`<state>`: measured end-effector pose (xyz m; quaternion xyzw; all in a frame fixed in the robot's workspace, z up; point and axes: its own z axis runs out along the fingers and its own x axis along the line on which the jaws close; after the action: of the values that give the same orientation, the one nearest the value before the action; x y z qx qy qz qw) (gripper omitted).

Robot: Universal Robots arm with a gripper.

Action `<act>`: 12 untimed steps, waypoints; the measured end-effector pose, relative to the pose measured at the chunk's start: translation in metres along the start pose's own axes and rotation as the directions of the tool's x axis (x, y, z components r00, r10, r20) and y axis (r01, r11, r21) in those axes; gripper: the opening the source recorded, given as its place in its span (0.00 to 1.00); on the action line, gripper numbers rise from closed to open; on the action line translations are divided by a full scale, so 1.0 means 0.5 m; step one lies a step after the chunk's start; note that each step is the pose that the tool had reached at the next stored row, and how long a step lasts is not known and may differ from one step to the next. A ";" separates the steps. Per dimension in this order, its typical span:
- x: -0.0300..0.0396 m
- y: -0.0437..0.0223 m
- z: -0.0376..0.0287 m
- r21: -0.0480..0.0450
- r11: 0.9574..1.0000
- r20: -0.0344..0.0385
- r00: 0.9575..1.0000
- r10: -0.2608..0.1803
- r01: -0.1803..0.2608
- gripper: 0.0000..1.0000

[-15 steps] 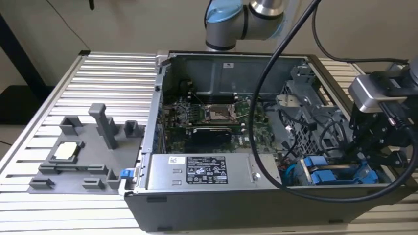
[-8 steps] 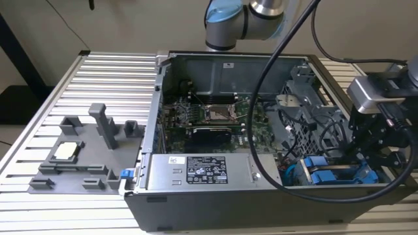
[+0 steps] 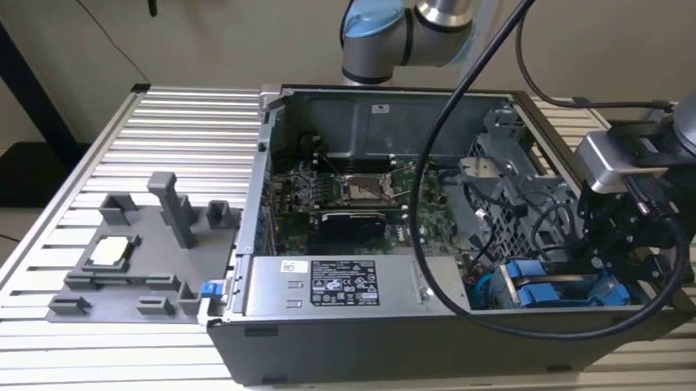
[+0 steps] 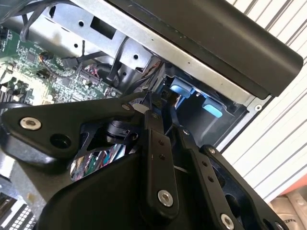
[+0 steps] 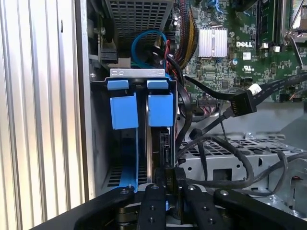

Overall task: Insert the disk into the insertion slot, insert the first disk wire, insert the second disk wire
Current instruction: 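Insert the first disk wire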

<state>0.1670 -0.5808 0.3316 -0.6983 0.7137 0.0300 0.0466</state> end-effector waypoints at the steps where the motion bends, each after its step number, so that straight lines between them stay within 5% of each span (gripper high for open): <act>1: 0.000 0.000 0.000 0.000 1.000 0.000 1.000 0.000 0.000 0.20; 5: -0.002 -0.001 -0.020 -0.001 1.000 -0.002 1.000 0.000 0.000 0.33; 12: -0.007 -0.001 -0.063 -0.002 1.000 -0.002 1.000 0.000 0.000 0.33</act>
<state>0.1670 -0.5808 0.3632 -0.6983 0.7137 0.0298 0.0451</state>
